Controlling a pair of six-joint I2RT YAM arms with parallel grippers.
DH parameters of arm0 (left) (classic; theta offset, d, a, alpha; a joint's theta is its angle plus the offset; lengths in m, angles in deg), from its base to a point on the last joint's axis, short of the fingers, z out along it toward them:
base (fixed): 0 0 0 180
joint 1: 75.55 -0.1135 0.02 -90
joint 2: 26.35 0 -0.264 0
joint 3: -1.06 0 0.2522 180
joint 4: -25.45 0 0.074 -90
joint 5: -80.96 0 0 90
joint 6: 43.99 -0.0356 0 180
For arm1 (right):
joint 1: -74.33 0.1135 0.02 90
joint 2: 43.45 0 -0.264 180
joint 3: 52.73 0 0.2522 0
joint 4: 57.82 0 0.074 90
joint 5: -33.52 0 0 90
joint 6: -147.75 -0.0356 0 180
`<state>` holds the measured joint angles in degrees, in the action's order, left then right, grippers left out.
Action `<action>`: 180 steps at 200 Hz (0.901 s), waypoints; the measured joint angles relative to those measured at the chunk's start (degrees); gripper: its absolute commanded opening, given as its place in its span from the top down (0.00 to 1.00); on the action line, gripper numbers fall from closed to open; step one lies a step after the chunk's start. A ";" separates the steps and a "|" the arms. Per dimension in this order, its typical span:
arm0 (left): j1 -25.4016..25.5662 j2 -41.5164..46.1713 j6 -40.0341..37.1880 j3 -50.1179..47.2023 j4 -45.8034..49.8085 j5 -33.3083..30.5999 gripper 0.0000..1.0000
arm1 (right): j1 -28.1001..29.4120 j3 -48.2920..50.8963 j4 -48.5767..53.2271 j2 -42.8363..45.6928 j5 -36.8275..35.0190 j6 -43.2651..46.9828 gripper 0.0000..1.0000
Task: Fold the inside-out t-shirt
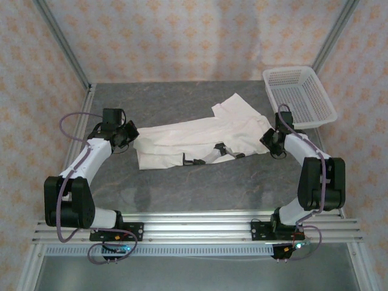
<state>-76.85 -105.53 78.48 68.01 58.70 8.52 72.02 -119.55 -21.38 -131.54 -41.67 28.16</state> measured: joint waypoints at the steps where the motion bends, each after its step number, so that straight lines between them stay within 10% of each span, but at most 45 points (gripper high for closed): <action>1: 0.00 0.00 0.00 0.00 0.00 -0.02 1.00 | 0.00 -0.07 0.00 0.00 0.04 0.00 0.61; 144: 0.00 -0.59 0.00 0.00 0.00 -0.02 1.00 | 0.00 -0.55 0.44 -1.49 0.90 -0.26 0.55; 180: 0.00 -0.61 0.02 0.00 -0.02 -0.02 1.00 | 0.00 -0.55 0.46 -1.81 1.84 -0.31 0.70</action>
<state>-76.85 -106.14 78.50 68.01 58.68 8.50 72.02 -120.10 -20.92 -133.36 -39.83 27.86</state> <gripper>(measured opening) 0.041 0.363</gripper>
